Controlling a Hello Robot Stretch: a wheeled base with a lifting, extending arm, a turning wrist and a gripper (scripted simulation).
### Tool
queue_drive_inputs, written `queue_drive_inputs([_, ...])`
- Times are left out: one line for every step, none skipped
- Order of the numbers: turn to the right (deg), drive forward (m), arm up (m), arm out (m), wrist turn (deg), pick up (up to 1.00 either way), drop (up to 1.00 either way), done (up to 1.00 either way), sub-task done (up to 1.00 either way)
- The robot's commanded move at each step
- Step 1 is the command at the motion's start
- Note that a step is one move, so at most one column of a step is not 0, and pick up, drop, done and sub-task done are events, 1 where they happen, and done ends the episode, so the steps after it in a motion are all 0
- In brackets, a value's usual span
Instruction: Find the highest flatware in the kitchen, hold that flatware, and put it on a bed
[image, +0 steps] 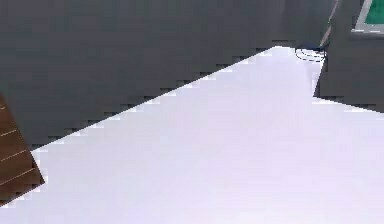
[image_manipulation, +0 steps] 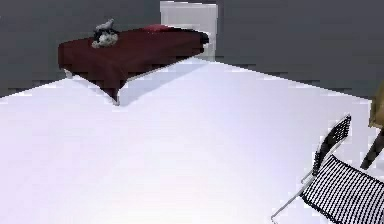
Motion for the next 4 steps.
queue_drive_inputs([3.0, 0.0, 0.0, 0.0, 0.0, 0.0, 0.0, 0.0, 0.0])
queue_drive_inputs([0.0, 0.05, 0.0, 0.0, 0.0, 0.0, 0.0, 0.0, 0.0])
queue_drive_inputs([-45.0, 0.0, 0.0, 0.0, 0.0, 0.0, 0.0, 0.0, 0.0])
queue_drive_inputs([-39.0, 0.0, 0.0, 0.0, 0.0, 0.0, 0.0, 0.0, 0.0])
